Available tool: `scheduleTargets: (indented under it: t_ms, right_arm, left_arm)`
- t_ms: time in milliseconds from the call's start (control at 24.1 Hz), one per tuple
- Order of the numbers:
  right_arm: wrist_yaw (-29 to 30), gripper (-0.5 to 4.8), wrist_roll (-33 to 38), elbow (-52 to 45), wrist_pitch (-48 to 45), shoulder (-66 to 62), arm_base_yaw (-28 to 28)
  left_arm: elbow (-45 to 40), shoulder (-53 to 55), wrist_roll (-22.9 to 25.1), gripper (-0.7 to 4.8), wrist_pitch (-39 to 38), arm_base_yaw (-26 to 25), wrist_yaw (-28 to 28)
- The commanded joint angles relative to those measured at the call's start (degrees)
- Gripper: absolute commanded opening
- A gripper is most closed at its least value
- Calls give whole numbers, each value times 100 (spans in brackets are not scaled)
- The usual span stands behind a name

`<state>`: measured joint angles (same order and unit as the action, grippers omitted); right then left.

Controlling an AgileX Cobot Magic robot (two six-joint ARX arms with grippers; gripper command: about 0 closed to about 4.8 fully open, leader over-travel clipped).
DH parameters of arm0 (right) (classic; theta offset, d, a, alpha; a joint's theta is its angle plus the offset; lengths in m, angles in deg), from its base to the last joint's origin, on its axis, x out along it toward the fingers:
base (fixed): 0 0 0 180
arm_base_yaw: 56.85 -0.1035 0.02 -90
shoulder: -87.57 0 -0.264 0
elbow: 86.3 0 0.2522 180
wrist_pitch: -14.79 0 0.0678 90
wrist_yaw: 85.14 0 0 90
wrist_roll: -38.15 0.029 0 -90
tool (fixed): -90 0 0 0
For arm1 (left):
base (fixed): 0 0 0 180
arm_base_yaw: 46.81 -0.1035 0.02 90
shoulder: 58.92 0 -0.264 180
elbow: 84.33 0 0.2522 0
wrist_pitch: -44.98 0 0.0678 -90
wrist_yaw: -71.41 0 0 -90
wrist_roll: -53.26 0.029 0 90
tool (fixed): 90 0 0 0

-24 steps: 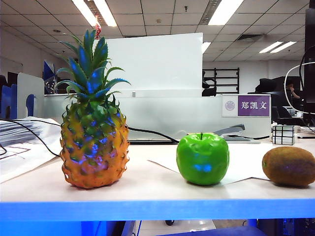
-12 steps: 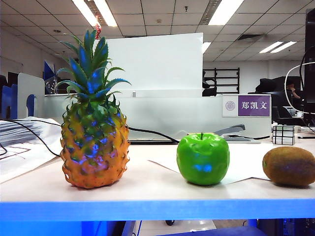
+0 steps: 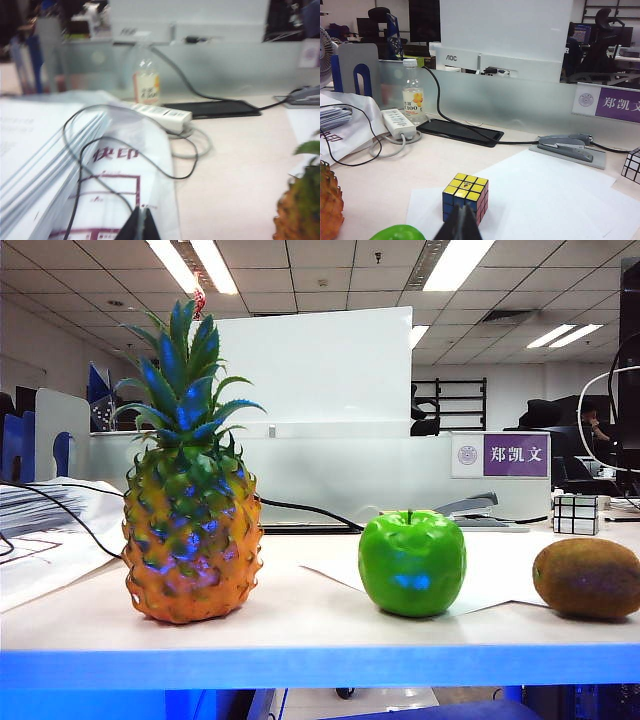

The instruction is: Arrange all the fruits from large to small from left to right in a row.

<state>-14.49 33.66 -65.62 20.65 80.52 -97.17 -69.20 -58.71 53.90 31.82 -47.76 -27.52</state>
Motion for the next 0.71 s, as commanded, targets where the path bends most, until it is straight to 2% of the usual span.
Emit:
scheduleTargets:
  t_ms: [42, 707]
  right_arm:
    - [2, -6, 2, 31, -68, -2, -4]
    - [2, -6, 2, 31, -68, -2, -4]
  left_arm:
    - [-83, -9, -304, -5, 11, 9, 181]
    - [-83, -9, -450, -5, -203, 7, 522]
